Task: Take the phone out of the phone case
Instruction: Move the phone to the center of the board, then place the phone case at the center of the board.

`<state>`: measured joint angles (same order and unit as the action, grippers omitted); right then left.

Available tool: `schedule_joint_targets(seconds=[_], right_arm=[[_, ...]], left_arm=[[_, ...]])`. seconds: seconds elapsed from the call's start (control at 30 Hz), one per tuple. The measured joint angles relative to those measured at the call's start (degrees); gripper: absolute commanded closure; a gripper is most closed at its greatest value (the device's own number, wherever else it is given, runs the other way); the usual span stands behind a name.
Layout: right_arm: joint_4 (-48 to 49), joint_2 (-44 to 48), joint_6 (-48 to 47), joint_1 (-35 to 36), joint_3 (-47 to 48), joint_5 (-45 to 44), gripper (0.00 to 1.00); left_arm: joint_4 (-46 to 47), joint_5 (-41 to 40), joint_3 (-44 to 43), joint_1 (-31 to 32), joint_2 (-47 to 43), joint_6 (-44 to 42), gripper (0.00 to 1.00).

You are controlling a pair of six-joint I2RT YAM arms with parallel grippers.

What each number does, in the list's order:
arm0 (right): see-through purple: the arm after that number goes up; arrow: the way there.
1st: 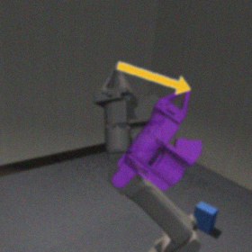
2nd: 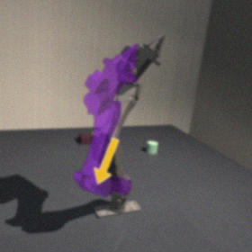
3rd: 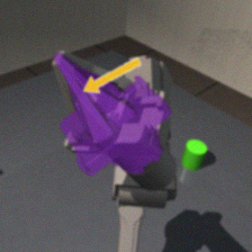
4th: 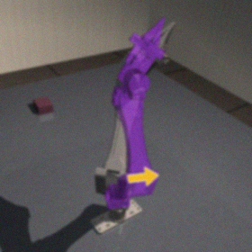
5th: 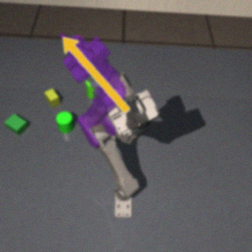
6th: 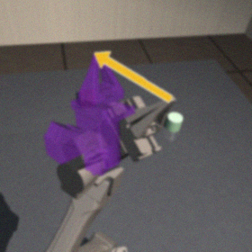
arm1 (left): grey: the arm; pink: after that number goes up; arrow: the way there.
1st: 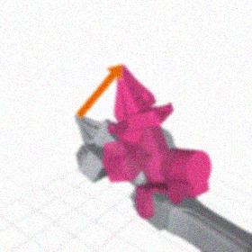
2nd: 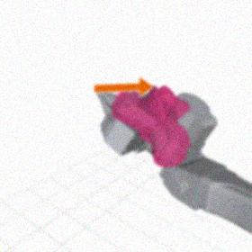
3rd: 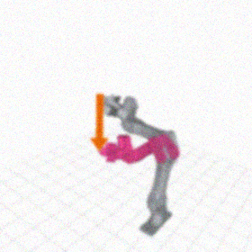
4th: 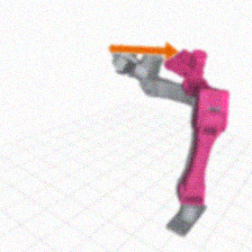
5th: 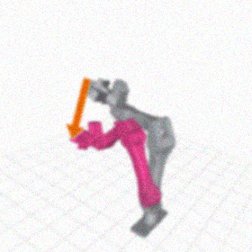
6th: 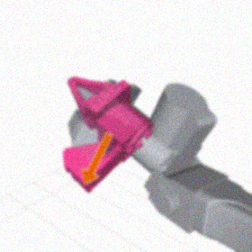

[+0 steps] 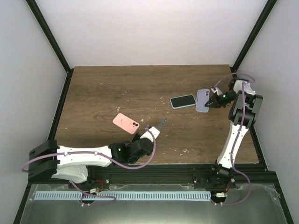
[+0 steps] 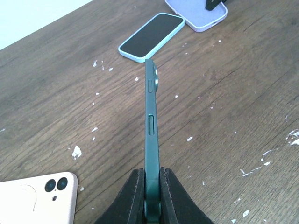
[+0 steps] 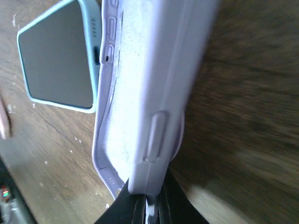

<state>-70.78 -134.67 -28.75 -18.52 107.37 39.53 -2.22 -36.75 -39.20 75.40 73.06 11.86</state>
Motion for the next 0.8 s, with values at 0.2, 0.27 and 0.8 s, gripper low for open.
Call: schedule_joint_targets(seconds=[0.2, 0.27, 0.8], right_arm=[[-1.7, -3.3, -1.6, 3.1, -4.2, 9.2, 0.99], [-2.3, -3.4, -2.3, 5.4, -5.7, 11.2, 0.99], [-6.1, -2.4, -3.5, 8.2, -10.0, 11.3, 0.99]], left_arm=[[0.1, 0.9, 0.0, 0.0, 1.9, 0.4, 1.0], [0.2, 1.0, 0.0, 0.0, 2.0, 0.5, 1.0], [2.9, 1.4, -1.9, 0.0, 8.2, -2.2, 1.0]])
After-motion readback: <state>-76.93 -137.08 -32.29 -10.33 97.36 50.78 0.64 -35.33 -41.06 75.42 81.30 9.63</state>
